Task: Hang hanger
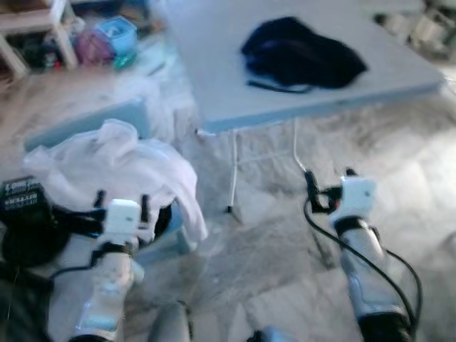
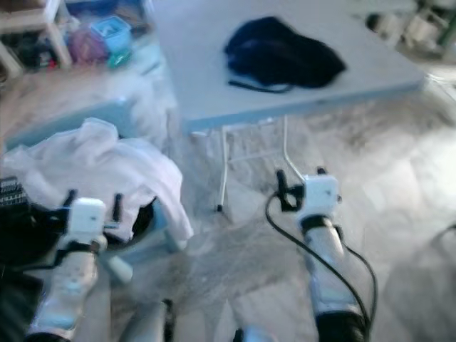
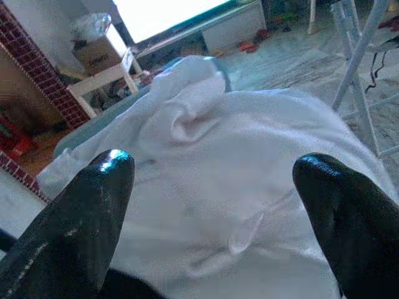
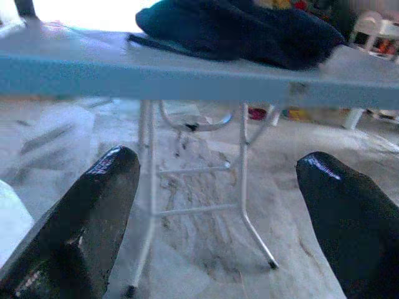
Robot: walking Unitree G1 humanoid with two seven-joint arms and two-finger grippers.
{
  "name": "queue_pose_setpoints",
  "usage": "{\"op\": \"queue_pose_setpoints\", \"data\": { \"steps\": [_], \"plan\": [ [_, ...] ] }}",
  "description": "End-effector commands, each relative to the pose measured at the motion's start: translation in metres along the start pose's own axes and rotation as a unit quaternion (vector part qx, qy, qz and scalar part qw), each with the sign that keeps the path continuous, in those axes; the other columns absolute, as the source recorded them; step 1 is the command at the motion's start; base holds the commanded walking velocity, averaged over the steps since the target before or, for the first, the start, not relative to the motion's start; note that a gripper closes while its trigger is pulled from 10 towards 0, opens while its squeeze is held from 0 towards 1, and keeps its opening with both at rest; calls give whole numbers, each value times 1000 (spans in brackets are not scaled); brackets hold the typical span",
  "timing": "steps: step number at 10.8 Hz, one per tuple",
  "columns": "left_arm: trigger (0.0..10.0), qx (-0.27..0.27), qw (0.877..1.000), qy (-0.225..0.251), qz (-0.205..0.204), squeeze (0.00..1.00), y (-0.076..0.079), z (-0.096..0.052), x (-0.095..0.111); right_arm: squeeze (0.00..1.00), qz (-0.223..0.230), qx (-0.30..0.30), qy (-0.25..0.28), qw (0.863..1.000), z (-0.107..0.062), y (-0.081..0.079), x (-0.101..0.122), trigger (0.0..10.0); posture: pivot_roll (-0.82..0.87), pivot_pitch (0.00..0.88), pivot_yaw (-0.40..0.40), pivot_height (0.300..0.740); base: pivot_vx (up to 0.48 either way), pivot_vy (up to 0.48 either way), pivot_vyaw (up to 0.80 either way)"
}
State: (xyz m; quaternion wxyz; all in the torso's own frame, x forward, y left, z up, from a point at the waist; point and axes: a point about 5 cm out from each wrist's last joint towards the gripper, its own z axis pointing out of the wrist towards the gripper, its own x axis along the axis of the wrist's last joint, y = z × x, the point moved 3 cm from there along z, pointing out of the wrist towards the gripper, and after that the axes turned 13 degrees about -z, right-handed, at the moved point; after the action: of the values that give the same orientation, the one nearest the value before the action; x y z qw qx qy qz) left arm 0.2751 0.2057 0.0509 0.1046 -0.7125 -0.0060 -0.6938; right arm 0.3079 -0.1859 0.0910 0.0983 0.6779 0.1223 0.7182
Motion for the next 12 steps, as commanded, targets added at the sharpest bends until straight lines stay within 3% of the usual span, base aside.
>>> {"op": "queue_pose_setpoints", "data": {
  "steps": [1, 4, 8, 12],
  "plan": [
    [10000, -17, 1000, 15, -9, 0, 5, 1, 7, 0, -1, -5, -9, 1000, -3, 4, -5, 10000, 9, 121, -53, 740, 259, 0, 0],
    [10000, -25, 999, 17, -14, 0, 8, 1, 8, 0, -10, 7, 1, 1000, -2, 3, -2, 10000, 1, 120, -56, 740, 364, 0, 160],
    [10000, -30, 999, 15, -16, 0, 12, 1, 7, 0, -18, 21, 8, 1000, -3, -2, 1, 10000, 3, 119, -60, 740, 324, 0, 755],
    [10000, -24, 1000, 11, -17, 0, 12, 1, 6, 0, -24, 37, 17, 999, -2, -7, 4, 10000, 6, 119, -63, 740, 0, 0, 144]
  ]
}}
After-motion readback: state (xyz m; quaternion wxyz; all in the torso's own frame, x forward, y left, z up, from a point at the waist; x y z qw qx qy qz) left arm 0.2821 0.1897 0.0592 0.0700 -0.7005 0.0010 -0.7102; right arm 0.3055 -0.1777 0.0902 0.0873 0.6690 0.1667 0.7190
